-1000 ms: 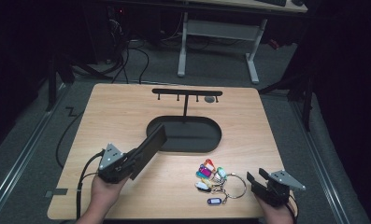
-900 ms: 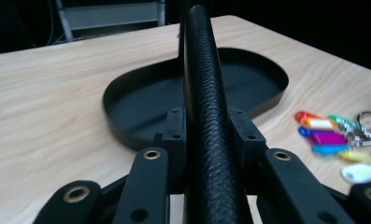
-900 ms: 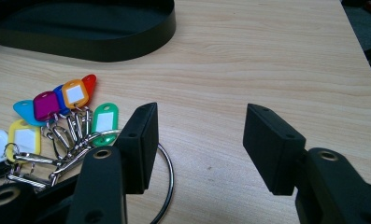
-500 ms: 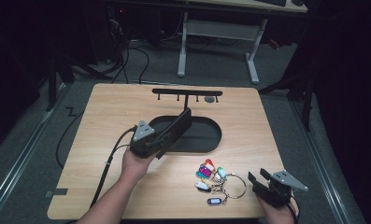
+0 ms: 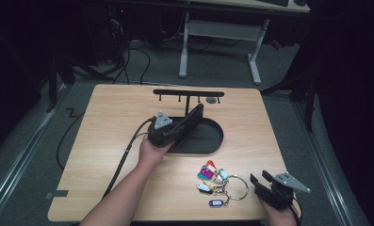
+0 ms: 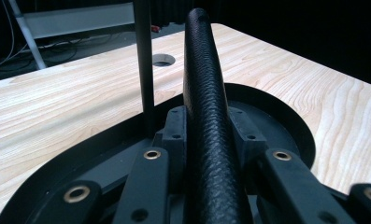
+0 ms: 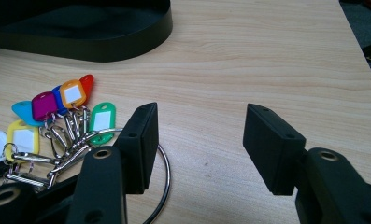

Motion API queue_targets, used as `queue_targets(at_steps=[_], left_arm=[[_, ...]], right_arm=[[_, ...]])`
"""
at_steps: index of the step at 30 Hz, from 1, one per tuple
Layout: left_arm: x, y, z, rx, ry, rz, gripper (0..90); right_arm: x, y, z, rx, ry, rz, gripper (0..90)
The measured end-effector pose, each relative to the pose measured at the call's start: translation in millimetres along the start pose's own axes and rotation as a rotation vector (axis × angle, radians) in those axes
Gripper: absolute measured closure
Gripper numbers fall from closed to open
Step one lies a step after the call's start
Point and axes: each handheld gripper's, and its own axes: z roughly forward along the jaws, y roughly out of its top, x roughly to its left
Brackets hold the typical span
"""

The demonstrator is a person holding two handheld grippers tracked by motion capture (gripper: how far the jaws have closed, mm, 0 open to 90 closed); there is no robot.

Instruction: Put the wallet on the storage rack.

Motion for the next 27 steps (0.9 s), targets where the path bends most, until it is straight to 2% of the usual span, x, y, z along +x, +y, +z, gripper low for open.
queue_targets(at_steps=[10, 13, 18, 21, 27], left_arm=[[2.6, -1.7, 6.6, 0.014, -0.011, 0.000, 71.2], [2.6, -2.7, 8.4, 0.028, -0.004, 0.007, 70.7], [0.7, -2.8, 8.6, 0.025, 0.000, 0.009, 70.1], [0.3, -1.7, 5.4, 0.015, 0.001, 0.009, 67.6], [-0.9, -1.3, -10.3, 0.012, 0.005, 0.034, 63.5]], right_arm=[[-1.1, -0.8, 0.4, 0.002, 0.002, 0.007, 45.7], [-1.0, -0.8, 0.2, 0.001, 0.001, 0.007, 45.7], [-0.9, -0.8, 0.3, 0.000, 0.002, 0.008, 45.7], [-0.9, -0.9, 0.7, 0.001, 0.004, 0.008, 45.7], [-0.8, -0.1, 0.5, -0.004, 0.004, 0.002, 45.7]])
